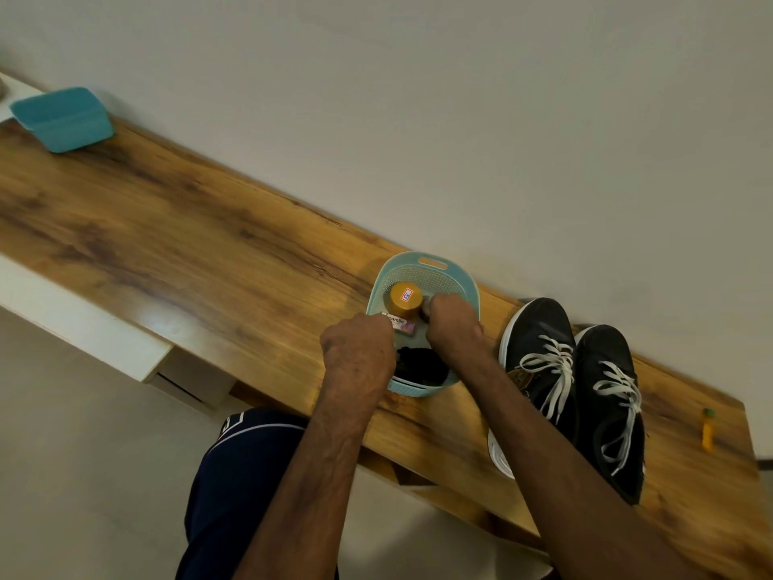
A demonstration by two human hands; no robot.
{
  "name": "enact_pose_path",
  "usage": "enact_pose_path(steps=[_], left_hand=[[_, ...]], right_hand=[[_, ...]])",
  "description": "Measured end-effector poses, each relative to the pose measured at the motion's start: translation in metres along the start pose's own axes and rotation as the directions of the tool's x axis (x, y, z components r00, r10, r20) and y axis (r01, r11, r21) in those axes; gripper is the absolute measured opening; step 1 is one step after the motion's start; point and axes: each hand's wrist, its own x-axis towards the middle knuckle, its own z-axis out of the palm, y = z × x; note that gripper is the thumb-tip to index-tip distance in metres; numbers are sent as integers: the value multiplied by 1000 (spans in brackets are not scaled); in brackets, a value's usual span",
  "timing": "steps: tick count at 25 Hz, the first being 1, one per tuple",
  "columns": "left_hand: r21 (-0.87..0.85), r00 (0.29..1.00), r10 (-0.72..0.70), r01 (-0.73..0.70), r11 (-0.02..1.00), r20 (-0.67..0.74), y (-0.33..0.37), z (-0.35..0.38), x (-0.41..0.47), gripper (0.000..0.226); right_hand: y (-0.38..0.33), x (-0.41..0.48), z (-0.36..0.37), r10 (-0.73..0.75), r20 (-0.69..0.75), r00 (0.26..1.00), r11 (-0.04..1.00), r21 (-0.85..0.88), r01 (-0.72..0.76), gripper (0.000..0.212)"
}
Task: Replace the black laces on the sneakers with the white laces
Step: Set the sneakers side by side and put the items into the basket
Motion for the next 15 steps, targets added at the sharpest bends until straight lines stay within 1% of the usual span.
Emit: enact_pose_path(steps=[3, 7, 10, 11, 12, 14, 15], left_hand=[[-4, 1000, 7, -7, 1000, -6, -1, 2, 0, 32], [-1, 1000, -5, 5, 1000, -15, 0, 1, 3, 31], [-18, 1000, 1, -1, 1000, -23, 0, 3, 3, 31], [-32, 998, 1, -3, 999, -64, 1, 2, 2, 32], [-53, 991, 4, -11, 999, -136, 1, 1, 3, 31], [-104, 951, 40, -75, 992, -306, 9, -3, 4, 32], [-117, 922, 86, -140, 983, -378, 16, -3, 6, 32]], right_hand=[[0, -1, 1, -15, 5, 1000, 999, 29, 15, 26], [-5, -2, 6, -44, -23, 999, 999, 4, 45, 29], [-12, -5, 5, -61, -29, 998, 998, -10, 61, 23], [-11, -8, 0, -60, -54, 997, 998, 31, 62, 21], [-7, -12, -7, -51, -101, 994, 994, 95, 61, 19], [15, -28, -20, -21, -282, 959, 974, 213, 84, 15], [32, -39, -27, 5, -388, 922, 959, 264, 106, 14]])
